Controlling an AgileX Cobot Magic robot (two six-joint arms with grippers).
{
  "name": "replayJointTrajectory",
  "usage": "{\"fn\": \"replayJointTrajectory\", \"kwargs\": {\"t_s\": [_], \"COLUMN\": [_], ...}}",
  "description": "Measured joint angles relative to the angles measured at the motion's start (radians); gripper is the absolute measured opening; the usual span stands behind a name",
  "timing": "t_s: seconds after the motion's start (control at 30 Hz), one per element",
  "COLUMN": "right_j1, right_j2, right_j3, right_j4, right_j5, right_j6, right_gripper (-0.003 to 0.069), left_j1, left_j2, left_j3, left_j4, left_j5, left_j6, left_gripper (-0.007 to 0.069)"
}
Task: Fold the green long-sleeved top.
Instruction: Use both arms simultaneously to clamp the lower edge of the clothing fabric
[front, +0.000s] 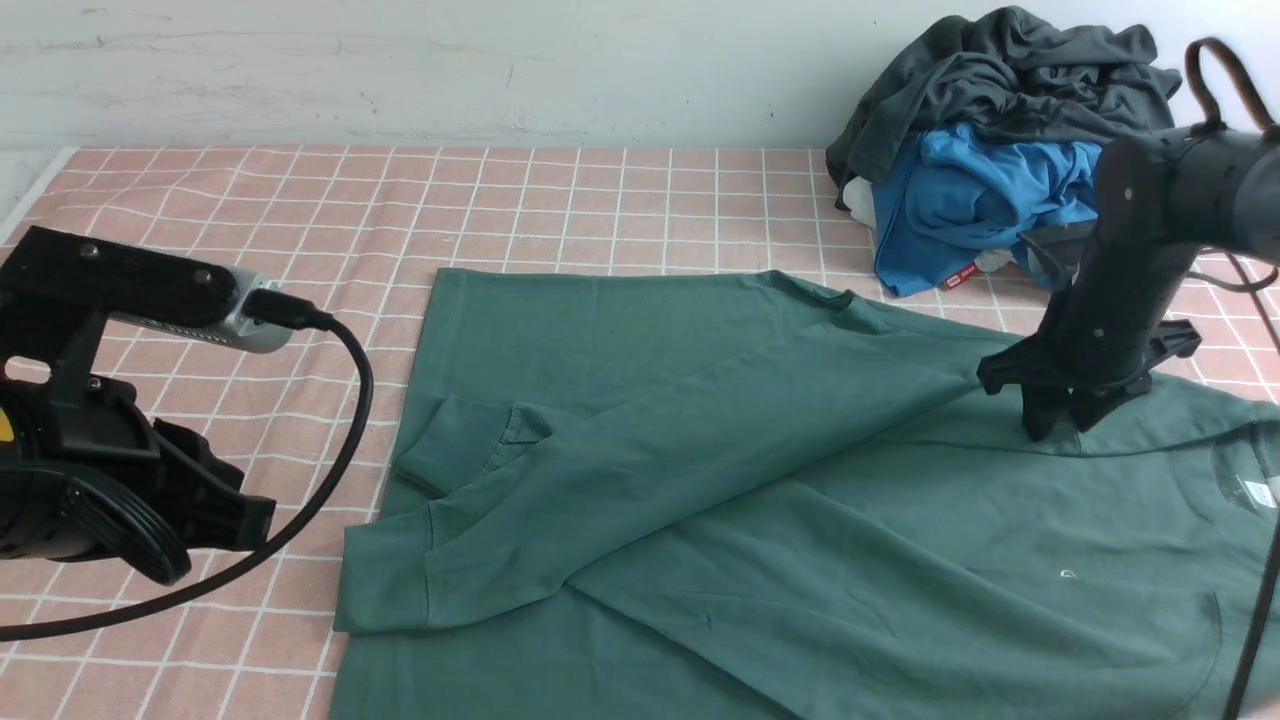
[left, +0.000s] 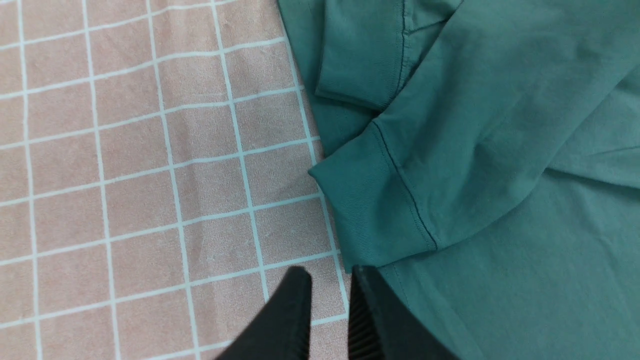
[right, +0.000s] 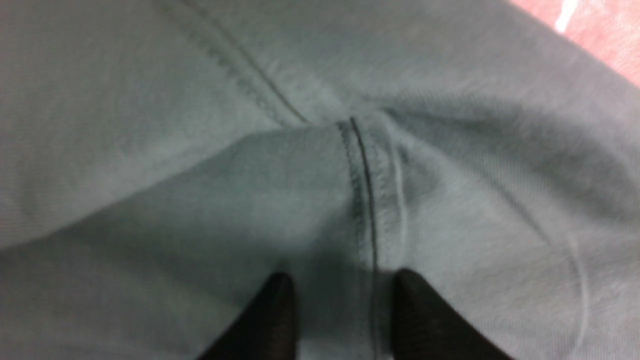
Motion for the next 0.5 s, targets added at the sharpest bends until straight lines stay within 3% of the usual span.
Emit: {"fn": "replayJointTrajectory", "kwargs": {"t_s": [0.17, 0.37, 0.5], "right_j1": [-0.001, -0.021, -0.045], "right_j2": [-0.004, -0.032, -0.041], "right_j3": [-0.001, -0.001, -0.001], "right_j4": [-0.055, -0.149, -0.130], "right_j5": [0.021, 0.029, 0.034], "right_j6": [-0.046, -0.049, -0.049], "right_gripper": [0.0014, -0.0003, -0.0002], "left_j1": [0.000, 0.000, 0.000], "left_j2": [0.000, 0.000, 0.000], "left_j3": [0.000, 0.000, 0.000], "left_j4": [0.000, 0.000, 0.000], "left_j5": [0.000, 0.000, 0.000], "left_j6": [0.000, 0.000, 0.000], "left_gripper": [0.0100, 0.0100, 0.0100]}}
